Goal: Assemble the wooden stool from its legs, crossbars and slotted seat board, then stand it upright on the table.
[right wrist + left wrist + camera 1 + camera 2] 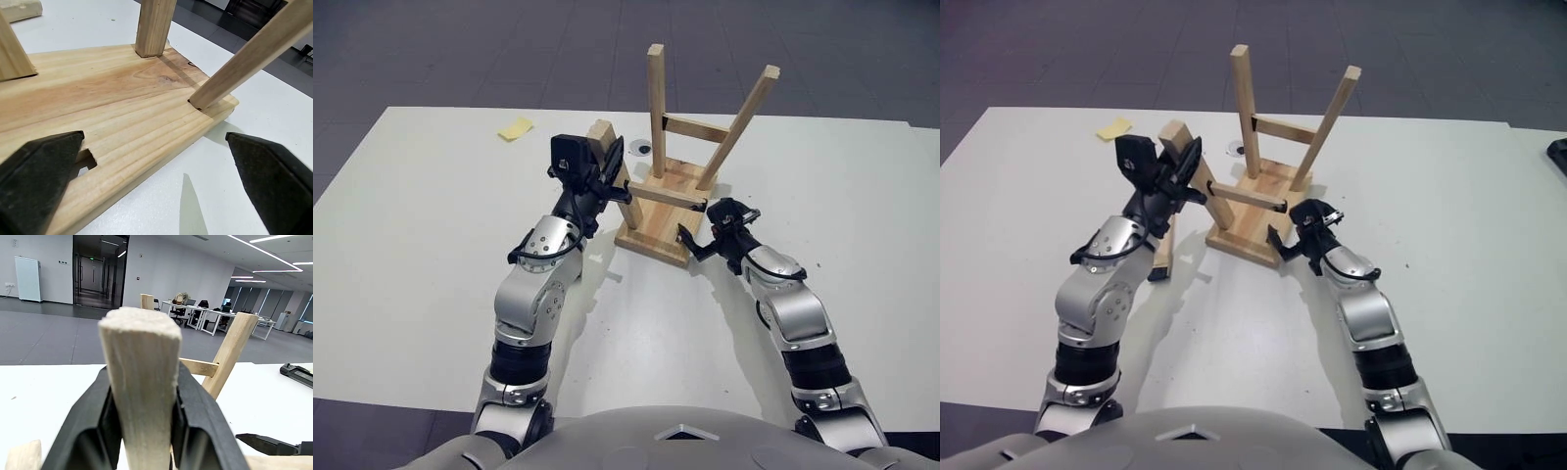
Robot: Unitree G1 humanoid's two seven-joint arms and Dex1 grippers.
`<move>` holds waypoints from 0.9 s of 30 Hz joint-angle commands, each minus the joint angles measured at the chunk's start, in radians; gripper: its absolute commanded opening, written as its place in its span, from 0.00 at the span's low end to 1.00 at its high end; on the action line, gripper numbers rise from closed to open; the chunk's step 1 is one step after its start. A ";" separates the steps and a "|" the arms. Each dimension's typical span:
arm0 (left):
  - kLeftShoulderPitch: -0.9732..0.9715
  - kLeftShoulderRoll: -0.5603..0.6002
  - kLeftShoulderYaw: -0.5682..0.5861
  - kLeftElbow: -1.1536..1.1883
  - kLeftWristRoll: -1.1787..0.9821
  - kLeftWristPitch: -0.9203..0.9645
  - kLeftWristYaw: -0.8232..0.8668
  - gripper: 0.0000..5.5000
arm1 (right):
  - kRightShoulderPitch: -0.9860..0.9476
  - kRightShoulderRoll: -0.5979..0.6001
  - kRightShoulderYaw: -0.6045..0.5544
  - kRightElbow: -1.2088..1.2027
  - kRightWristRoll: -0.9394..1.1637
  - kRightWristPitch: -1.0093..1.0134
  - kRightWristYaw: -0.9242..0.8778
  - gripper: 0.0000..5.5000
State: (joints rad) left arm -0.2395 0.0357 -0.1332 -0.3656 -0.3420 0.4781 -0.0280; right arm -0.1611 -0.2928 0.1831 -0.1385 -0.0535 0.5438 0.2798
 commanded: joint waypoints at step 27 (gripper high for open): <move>0.058 0.176 0.238 -0.032 -0.059 0.345 0.070 0.97 | 0.123 0.048 -0.377 -0.275 0.162 -0.050 -0.107 0.98</move>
State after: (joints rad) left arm -0.2615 0.2171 0.1916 -0.4421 -0.4368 0.7565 0.0385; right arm -0.0279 -0.2656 -0.1475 -0.3910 0.0770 0.4876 0.1984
